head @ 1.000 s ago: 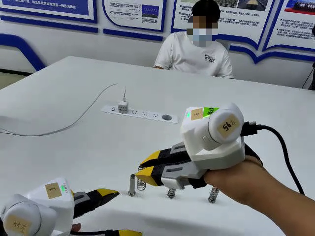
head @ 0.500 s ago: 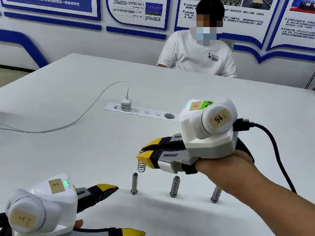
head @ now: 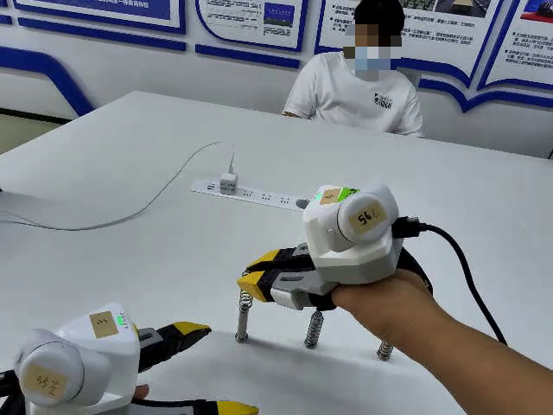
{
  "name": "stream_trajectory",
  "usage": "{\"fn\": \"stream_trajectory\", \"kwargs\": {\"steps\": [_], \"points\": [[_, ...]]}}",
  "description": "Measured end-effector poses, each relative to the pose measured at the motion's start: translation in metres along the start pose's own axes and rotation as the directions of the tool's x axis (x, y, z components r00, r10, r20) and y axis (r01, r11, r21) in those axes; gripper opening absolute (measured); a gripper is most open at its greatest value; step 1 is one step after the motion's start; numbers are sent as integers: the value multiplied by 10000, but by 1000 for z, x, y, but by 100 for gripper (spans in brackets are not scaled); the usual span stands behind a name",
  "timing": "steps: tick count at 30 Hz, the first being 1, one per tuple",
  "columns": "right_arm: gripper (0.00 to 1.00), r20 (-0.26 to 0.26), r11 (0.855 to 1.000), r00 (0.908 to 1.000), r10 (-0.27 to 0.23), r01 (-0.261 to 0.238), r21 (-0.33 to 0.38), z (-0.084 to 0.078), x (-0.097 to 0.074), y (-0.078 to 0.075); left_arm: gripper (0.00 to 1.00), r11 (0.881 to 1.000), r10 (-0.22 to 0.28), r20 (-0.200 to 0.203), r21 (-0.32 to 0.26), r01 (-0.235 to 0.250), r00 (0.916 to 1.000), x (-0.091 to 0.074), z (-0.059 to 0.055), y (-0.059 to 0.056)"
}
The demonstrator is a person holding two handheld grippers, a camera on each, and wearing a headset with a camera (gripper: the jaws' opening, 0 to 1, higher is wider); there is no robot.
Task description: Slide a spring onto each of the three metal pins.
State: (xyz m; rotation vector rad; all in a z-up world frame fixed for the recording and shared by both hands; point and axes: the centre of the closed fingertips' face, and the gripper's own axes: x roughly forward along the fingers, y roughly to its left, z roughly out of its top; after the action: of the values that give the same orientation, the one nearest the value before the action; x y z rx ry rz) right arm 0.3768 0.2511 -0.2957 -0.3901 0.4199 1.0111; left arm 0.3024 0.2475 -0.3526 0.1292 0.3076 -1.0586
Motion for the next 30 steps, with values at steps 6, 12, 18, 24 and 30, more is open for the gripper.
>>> {"fn": "stream_trajectory", "kwargs": {"steps": [6,12,18,24,30], "points": [[12,-75,10000,10000,13,-13,71,-3,3,-1,69,10000,32,-8,-25,-32,10000,-2,0,1],[12,-156,9999,9999,69,-67,156,-6,5,0,68,10000,48,-49,-54,-48,10000,-3,-2,2],[12,-180,9998,9998,32,-28,197,-10,8,-1,67,10000,21,-58,-40,-22,10000,-3,-2,2],[12,-225,9998,9997,-14,18,219,-17,11,1,67,10000,5,-84,-42,-6,10000,-3,-3,1],[12,-361,9997,9993,-33,42,252,-27,16,3,67,10000,-1,-95,-61,1,10000,-3,-5,1]]}}
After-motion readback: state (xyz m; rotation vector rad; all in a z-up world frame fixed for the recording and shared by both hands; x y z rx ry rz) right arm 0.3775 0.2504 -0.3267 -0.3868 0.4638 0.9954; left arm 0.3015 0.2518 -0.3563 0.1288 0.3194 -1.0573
